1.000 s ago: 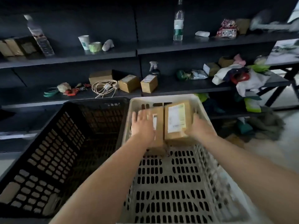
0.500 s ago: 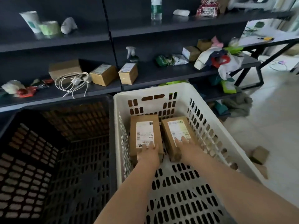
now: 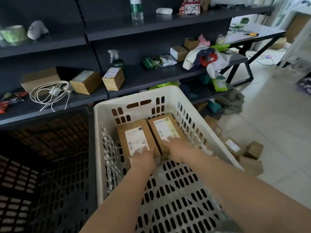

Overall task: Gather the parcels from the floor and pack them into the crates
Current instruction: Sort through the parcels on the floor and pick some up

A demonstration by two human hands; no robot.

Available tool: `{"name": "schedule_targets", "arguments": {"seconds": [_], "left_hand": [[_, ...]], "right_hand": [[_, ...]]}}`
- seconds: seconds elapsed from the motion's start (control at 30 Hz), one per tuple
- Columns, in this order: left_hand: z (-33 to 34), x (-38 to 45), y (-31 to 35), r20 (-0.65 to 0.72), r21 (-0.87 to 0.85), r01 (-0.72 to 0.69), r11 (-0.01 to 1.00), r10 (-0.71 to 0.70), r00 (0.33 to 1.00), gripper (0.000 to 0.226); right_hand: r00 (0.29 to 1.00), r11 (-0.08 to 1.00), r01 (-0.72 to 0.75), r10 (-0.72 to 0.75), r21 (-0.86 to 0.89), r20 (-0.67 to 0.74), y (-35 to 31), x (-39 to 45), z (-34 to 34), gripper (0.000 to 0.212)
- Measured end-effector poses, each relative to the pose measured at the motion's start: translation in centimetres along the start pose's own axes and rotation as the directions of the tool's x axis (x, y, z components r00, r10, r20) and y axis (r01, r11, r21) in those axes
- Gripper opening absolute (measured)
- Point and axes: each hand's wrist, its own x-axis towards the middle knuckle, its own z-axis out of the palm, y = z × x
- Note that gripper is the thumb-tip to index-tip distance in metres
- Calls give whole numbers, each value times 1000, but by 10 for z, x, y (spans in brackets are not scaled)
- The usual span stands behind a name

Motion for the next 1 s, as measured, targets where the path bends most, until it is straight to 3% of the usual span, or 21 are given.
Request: {"name": "schedule_targets", "arguments": {"seconds": [0.13, 0.33, 0.43, 0.57, 0.73, 1.0], "left_hand": [[-36, -26, 33, -304, 23, -16, 1000, 22, 952, 30], [-107, -70, 117, -568, 52, -71, 996, 88, 819, 23], [-117, -94, 173, -662, 52, -93, 994, 103, 742, 22], [-112, -108, 264, -700, 68, -141, 988, 148, 699, 26], [-88, -113, 360, -638, 61, -199, 978, 192, 745, 29], [-88, -61, 413, -575, 30, -160, 987, 148, 805, 28]], "right_hand": [[918, 995, 90, -95, -30, -385, 23, -43, -41, 34], [830, 998, 47, -18, 37, -558, 121, -114, -92, 30], [822, 1000, 16, -3, 19, -570, 181, -152, -89, 34], [825, 999, -26, 4, -30, -565, 266, -195, -73, 40], [865, 996, -75, 40, -50, -501, 346, -222, -53, 35], [919, 998, -16, 37, 57, -393, 427, -195, -23, 37]]}}
